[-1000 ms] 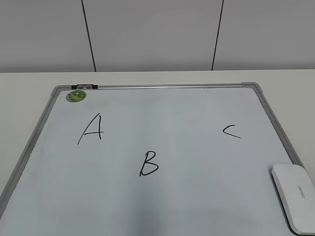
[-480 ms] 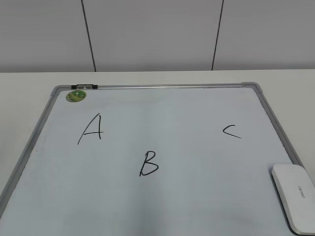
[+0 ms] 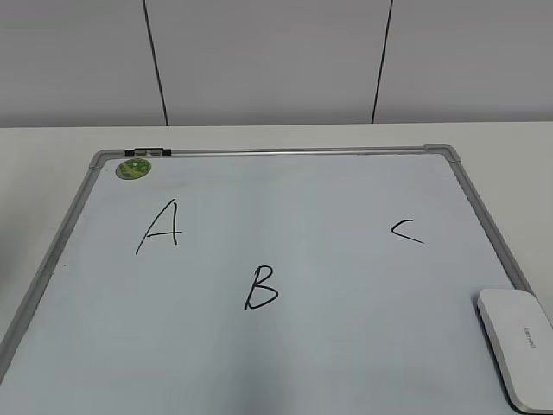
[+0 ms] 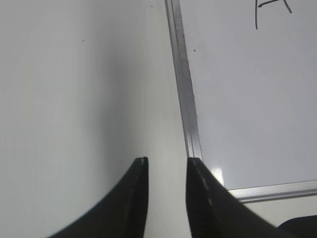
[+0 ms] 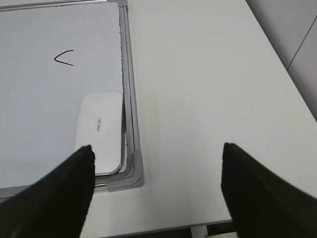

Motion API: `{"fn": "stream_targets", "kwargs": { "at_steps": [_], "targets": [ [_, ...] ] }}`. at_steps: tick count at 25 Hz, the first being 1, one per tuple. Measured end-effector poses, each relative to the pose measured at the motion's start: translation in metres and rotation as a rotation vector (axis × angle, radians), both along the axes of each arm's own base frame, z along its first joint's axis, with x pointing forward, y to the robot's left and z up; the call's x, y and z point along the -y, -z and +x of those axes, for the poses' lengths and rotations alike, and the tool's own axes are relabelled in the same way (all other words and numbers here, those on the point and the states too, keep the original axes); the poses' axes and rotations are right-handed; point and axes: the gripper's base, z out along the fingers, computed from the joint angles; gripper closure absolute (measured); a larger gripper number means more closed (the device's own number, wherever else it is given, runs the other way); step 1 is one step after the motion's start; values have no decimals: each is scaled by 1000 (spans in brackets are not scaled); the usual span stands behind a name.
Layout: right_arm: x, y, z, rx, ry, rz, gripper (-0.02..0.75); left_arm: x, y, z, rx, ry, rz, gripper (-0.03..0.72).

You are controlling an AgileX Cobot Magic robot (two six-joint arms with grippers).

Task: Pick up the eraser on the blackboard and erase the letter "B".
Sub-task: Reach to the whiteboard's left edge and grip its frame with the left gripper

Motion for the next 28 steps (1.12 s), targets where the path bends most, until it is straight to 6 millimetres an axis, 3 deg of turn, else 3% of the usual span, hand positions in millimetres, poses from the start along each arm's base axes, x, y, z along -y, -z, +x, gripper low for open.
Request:
{"fn": "stream_targets", "kwargs": {
  "at_steps": [4, 11, 19, 28],
  "targets": [
    [0, 0, 0, 0, 0, 0, 148, 1, 15, 41, -73, 0, 2, 483],
    [0, 0, 0, 0, 0, 0, 148, 4, 49, 96, -131, -5, -16, 482],
    [0, 0, 0, 0, 0, 0, 148, 7, 96, 150, -242, -11, -25, 482],
    [0, 0, 0, 0, 0, 0, 148, 10, 124, 198, -266, -20, -48, 482]
  ]
}}
